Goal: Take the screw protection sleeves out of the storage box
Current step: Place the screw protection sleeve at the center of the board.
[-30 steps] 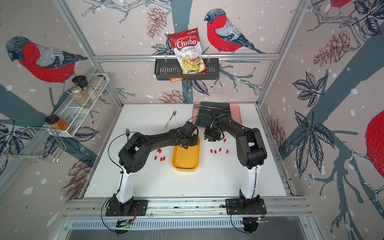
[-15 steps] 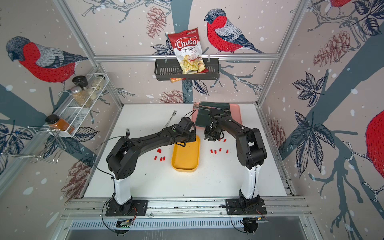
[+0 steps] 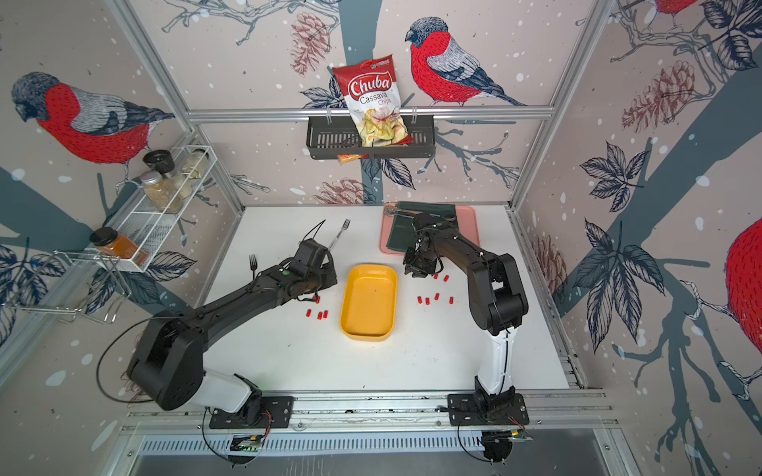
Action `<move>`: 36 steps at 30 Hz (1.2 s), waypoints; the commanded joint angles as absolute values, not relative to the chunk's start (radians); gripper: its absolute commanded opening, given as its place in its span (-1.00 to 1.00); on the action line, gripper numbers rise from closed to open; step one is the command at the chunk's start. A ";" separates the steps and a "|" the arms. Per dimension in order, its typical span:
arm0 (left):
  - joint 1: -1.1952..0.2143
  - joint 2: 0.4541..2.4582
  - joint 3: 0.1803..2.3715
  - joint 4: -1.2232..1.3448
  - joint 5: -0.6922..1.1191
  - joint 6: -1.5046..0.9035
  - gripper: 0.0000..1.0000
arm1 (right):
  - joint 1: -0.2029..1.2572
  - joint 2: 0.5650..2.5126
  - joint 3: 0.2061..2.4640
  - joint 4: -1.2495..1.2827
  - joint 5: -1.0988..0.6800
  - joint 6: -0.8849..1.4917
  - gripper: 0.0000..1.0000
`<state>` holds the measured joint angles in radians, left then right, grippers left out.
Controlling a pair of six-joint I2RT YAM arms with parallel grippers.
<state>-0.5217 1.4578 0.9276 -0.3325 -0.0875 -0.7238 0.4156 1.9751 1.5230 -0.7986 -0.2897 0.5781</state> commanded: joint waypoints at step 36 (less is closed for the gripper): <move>-0.507 1.506 0.757 -0.226 -0.154 -0.673 -1.00 | 0.463 1.992 1.543 -0.846 -0.233 0.559 -0.39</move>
